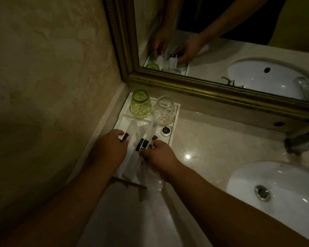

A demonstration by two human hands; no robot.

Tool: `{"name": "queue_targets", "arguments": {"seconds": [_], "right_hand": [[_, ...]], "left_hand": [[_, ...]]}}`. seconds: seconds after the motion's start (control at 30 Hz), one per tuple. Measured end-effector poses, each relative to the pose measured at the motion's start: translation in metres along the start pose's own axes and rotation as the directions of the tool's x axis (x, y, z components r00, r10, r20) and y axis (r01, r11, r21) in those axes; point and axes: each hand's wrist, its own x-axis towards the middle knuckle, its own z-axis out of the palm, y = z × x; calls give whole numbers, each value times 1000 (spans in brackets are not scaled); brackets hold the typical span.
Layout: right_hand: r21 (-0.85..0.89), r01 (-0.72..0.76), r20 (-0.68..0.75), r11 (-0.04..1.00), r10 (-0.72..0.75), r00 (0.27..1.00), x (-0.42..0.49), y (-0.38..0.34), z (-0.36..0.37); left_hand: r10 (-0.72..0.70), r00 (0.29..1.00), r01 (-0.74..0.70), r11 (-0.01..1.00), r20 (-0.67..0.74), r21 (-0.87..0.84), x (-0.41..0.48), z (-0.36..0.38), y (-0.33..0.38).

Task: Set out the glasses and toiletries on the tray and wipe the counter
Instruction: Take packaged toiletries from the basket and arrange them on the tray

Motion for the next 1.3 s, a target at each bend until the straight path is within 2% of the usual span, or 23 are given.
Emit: {"name": "queue_targets", "arguments": {"seconds": [0.07,0.17,0.23,0.33,0.37,0.43,0.57,0.67,0.77,0.9,0.97,1.07,1.17,1.23,1.3], "right_hand": [[-30,-12,-5,999,12,1000,0,2,-1],[-70,-8,-21,997,6,1000,-1,4,-1],[-87,-4,-26,996,1,1000,-2,4,-1],[-118,8,-43,993,-13,999,-3,3,0],[-121,13,-51,993,-20,999,-3,3,0],[-113,27,-47,993,-32,998,-5,2,2],[-78,60,30,995,-58,998,-7,-2,8],[-78,50,32,996,-47,998,-8,-4,11],[-78,59,4,995,-58,998,-8,-2,8],[-102,76,-76,992,-84,994,-9,2,-4],[-97,60,-103,994,-70,992,-9,3,-11],[-67,31,-122,997,-39,992,-11,3,-20],[-64,34,-123,997,-41,992,-11,4,-23],[-54,49,-105,997,-54,993,-12,3,-21],[-40,71,-64,997,-74,995,-13,1,-16]], "left_hand": [[73,997,-71,989,-17,130,0,1,-3],[228,972,-196,917,-51,346,0,3,-7],[349,937,-294,815,-18,500,0,3,-11],[462,878,-420,616,126,667,-2,6,-16],[451,874,-447,600,181,664,-3,7,-17],[369,900,-427,632,234,646,-5,10,-19],[187,969,-246,680,161,690,-2,6,-18],[203,967,-253,699,154,668,-4,5,-15],[321,929,-360,668,185,651,-4,9,-15],[438,847,-531,728,301,433,-3,22,-7],[440,831,-547,761,342,350,-5,27,-3],[472,817,-568,755,331,327,-7,32,2],[456,862,-505,811,220,295,-5,34,4],[362,926,-374,920,112,119,-3,31,3],[233,962,-221,971,142,-94,-3,30,-1]]}}
